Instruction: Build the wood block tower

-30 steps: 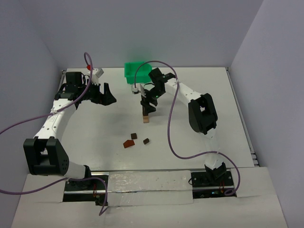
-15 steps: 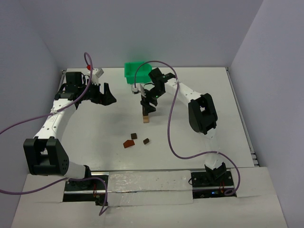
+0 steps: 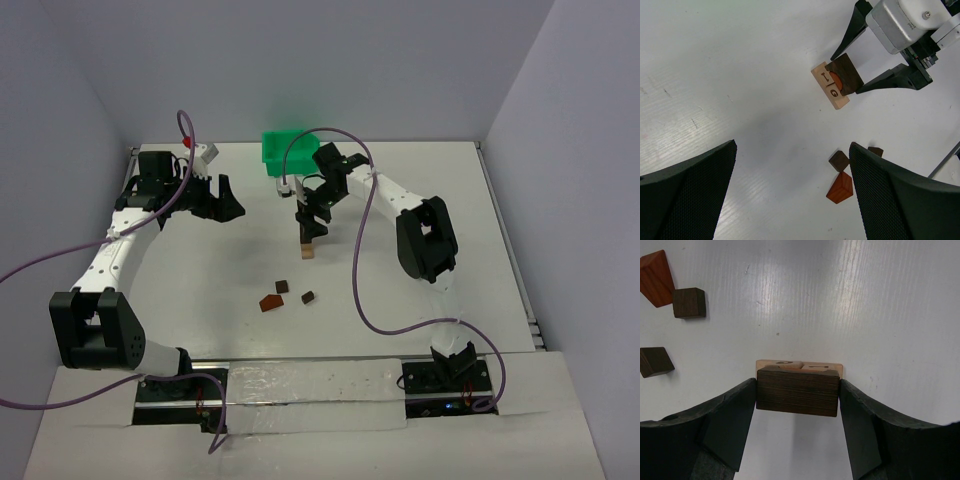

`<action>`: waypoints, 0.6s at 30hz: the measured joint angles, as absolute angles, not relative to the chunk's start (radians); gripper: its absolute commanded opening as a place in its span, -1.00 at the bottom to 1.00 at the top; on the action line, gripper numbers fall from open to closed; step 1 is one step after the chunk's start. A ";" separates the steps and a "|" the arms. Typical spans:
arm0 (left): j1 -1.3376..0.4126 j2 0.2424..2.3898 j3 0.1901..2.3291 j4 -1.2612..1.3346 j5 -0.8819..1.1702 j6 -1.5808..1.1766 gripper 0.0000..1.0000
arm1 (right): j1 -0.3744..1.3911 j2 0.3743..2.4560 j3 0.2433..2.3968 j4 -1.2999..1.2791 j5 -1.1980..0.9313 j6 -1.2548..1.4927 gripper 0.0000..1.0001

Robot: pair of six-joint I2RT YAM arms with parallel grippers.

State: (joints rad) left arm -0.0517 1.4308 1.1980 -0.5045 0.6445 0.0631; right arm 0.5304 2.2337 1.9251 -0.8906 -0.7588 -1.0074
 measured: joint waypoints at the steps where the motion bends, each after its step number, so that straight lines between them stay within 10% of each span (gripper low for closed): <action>1: -0.052 1.431 1.198 -0.505 0.645 0.063 0.98 | 0.530 2.234 1.925 -0.891 -0.758 -1.007 0.50; 18: -0.052 1.431 1.198 -0.504 0.645 0.063 0.99 | 0.530 2.236 1.924 -0.890 -0.751 -1.003 0.99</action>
State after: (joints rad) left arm -0.0517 1.4311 1.1980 -0.5041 0.6445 0.0631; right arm 0.5304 2.2356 1.9236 -0.8898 -0.7513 -1.0035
